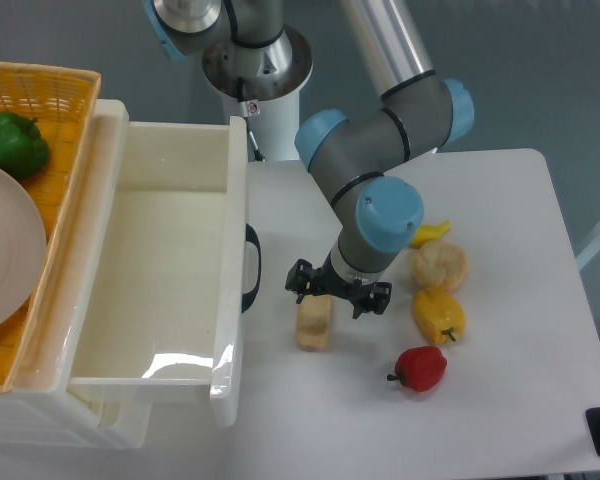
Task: Pick up the square bread
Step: 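Move the gripper over the rectangular tan bread and lower it, then close the gripper on the rectangular tan bread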
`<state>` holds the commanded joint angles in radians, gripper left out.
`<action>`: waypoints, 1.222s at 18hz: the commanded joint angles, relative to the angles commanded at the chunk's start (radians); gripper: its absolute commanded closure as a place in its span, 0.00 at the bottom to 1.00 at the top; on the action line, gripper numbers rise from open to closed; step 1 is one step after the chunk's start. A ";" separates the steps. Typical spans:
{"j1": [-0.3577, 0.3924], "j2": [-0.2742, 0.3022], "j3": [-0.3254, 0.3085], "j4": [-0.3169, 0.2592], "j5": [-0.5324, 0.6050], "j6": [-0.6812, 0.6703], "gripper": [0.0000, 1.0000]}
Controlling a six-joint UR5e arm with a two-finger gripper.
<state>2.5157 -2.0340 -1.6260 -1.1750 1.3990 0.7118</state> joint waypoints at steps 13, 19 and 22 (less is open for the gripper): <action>-0.029 -0.026 -0.032 0.005 0.005 -0.002 0.00; -0.031 -0.038 -0.032 0.023 0.006 -0.006 0.00; -0.032 -0.045 -0.032 0.031 0.006 -0.006 0.00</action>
<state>2.4835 -2.0785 -1.6582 -1.1443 1.4051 0.7056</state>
